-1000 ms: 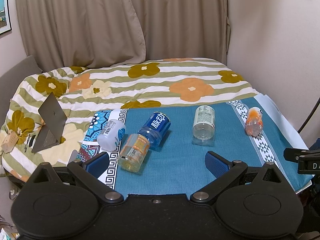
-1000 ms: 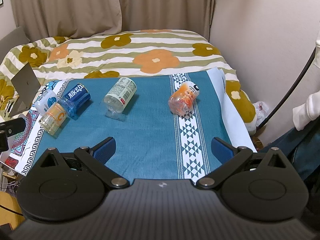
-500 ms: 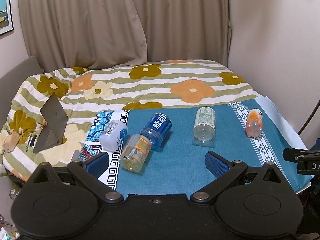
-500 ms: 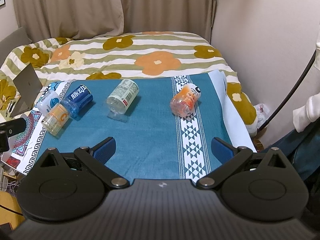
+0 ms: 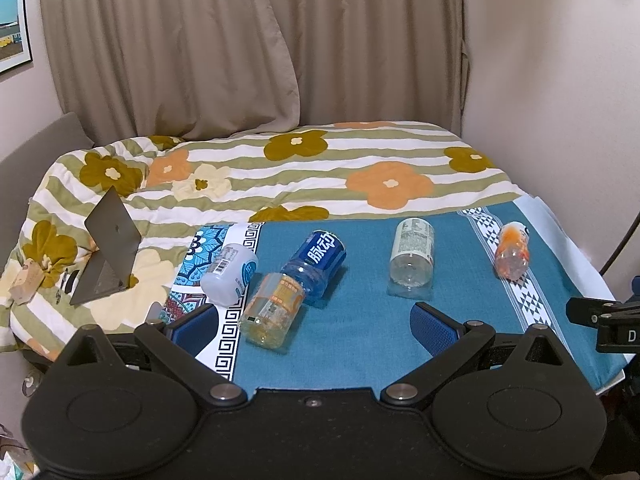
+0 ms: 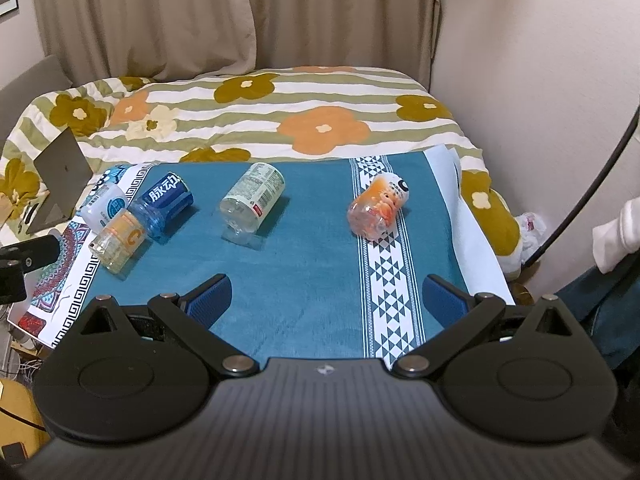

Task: Flip cup upright

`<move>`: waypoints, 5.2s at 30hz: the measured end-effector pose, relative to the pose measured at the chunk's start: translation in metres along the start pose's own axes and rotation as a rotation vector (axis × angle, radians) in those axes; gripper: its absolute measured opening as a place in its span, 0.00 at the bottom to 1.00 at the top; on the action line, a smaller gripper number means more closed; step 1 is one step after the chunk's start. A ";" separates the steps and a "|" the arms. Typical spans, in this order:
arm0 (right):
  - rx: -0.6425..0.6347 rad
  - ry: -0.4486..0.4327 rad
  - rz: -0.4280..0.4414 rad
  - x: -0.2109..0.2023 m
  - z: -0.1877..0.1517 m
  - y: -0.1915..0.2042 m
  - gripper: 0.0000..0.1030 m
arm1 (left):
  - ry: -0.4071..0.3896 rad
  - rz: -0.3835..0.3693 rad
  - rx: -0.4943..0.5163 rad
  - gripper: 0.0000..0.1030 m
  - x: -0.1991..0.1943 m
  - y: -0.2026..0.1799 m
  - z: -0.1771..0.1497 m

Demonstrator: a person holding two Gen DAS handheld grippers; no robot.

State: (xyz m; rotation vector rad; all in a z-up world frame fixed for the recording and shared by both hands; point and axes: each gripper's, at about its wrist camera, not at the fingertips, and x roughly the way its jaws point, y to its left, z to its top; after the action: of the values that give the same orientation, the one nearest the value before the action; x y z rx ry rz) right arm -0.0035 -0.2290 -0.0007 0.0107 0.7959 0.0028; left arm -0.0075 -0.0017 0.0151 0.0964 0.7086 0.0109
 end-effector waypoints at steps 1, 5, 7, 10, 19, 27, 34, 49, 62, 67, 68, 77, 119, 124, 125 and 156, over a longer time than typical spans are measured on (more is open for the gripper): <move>-0.006 -0.002 0.005 0.000 0.001 -0.001 1.00 | 0.000 0.005 -0.004 1.00 0.001 -0.001 0.001; -0.033 -0.002 0.035 0.005 0.008 -0.007 1.00 | 0.004 0.037 -0.028 1.00 0.005 -0.008 0.009; -0.050 -0.002 0.055 0.009 0.013 -0.009 1.00 | 0.007 0.055 -0.037 1.00 0.009 -0.011 0.014; -0.089 -0.002 0.091 0.016 0.025 -0.011 1.00 | 0.010 0.081 -0.040 1.00 0.015 -0.016 0.023; -0.174 -0.007 0.191 0.057 0.061 -0.013 1.00 | 0.028 0.117 0.035 1.00 0.057 -0.019 0.046; -0.138 0.035 0.152 0.097 0.075 0.001 1.00 | 0.115 0.023 0.114 1.00 0.127 -0.003 0.065; -0.065 0.103 0.113 0.129 0.076 0.014 1.00 | 0.252 -0.088 0.192 1.00 0.201 0.001 0.073; 0.088 0.222 0.018 0.185 0.068 0.024 1.00 | 0.438 -0.181 0.342 0.93 0.293 -0.001 0.065; 0.134 0.260 0.006 0.203 0.067 0.026 1.00 | 0.481 -0.220 0.319 0.68 0.307 0.002 0.065; 0.125 0.256 0.012 0.201 0.068 0.026 1.00 | 0.467 -0.217 0.302 0.67 0.301 0.001 0.070; 0.123 0.253 0.014 0.200 0.069 0.026 1.00 | 0.463 -0.216 0.298 0.67 0.299 0.000 0.071; 0.103 0.216 0.046 0.181 0.077 0.013 1.00 | 0.416 -0.181 0.247 0.67 0.263 -0.009 0.082; -0.010 0.204 0.239 0.137 0.019 -0.075 1.00 | 0.496 -0.086 -0.032 0.68 0.203 -0.101 -0.013; -0.009 0.202 0.232 0.135 0.019 -0.074 1.00 | 0.490 -0.083 -0.016 0.88 0.202 -0.102 -0.012; -0.010 0.202 0.232 0.135 0.018 -0.074 1.00 | 0.484 -0.082 -0.013 0.89 0.201 -0.102 -0.012; -0.021 0.156 0.223 0.084 0.060 0.021 1.00 | 0.277 -0.072 -0.058 1.00 0.093 0.009 -0.008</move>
State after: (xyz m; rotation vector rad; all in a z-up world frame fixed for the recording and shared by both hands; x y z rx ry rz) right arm 0.0979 -0.2081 -0.0184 0.0798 0.9471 0.2251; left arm 0.0581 0.0120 -0.0510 0.0128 0.9874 -0.0249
